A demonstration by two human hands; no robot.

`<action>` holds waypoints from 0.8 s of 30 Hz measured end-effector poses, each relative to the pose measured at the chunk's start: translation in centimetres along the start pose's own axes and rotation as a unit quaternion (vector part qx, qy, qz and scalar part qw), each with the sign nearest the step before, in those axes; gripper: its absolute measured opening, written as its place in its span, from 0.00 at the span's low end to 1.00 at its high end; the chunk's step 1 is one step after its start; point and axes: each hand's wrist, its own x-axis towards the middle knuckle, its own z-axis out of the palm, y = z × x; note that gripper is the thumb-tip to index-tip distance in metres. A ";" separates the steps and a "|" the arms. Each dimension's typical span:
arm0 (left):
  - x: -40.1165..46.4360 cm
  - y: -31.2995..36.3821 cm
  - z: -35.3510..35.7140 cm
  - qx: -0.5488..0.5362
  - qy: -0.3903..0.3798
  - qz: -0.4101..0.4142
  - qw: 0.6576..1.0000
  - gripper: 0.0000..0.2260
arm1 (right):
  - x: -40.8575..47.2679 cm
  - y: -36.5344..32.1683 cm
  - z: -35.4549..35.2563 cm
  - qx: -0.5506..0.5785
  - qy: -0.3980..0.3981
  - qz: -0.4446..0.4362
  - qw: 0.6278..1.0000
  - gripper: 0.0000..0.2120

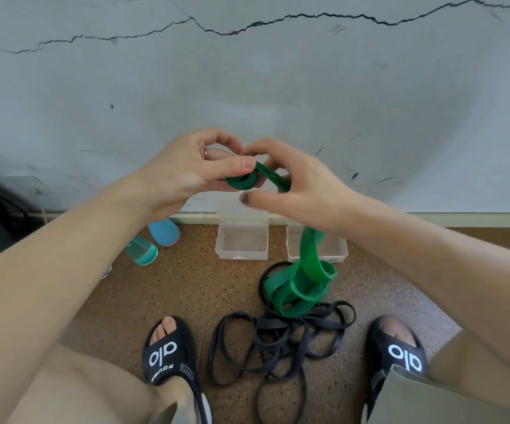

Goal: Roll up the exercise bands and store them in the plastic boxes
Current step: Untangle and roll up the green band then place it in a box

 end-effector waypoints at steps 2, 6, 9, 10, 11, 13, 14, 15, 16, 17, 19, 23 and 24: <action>0.1 -0.3 0.7 -0.022 0.031 0.013 0.999 0.18 | -0.5 0.3 1.4 -0.030 0.006 -0.017 0.999 0.29; 0.0 -0.9 2.4 -0.054 0.075 0.014 0.996 0.13 | -0.5 1.6 3.6 -0.069 0.158 -0.018 0.985 0.22; 0.2 -1.1 2.6 -0.058 0.076 0.007 0.995 0.14 | -0.3 1.7 3.9 -0.106 0.205 -0.011 0.973 0.16; 0.4 -1.1 2.4 -0.054 0.076 0.002 0.996 0.14 | -0.2 1.8 3.7 -0.133 0.199 -0.013 0.971 0.16; 0.4 -1.1 2.3 -0.047 0.069 -0.006 0.996 0.15 | -0.2 1.9 3.4 -0.159 0.190 -0.017 0.969 0.15; 0.5 -0.9 1.6 -0.025 0.025 -0.038 0.999 0.18 | -0.1 2.1 2.8 -0.176 0.149 -0.043 0.972 0.15; 0.3 -0.7 1.1 -0.009 -0.011 -0.061 0.998 0.20 | -0.1 2.2 2.6 -0.165 0.115 -0.065 0.977 0.15; 0.1 -0.5 0.6 0.012 -0.048 -0.084 0.995 0.23 | -0.2 2.1 2.5 -0.152 0.072 -0.087 0.982 0.16; -0.1 -0.4 0.2 0.031 -0.077 -0.102 0.991 0.24 | -0.2 2.1 2.4 -0.142 0.029 -0.101 0.984 0.18; -0.3 -0.4 -0.2 0.048 -0.096 -0.112 0.988 0.25 | -0.2 2.1 2.3 -0.134 -0.004 -0.106 0.985 0.20; -0.4 -0.4 -0.3 0.057 -0.101 -0.107 0.987 0.26 | 0.0 1.9 1.7 -0.127 -0.031 -0.109 0.985 0.24; -0.3 -0.2 0.0 0.032 -0.046 -0.037 0.998 0.24 | -0.1 1.1 0.8 -0.149 -0.011 -0.087 0.985 0.37; -0.3 -0.1 -0.2 0.042 -0.029 -0.027 0.998 0.23 | -0.1 0.9 0.5 -0.143 -0.010 -0.059 0.988 0.39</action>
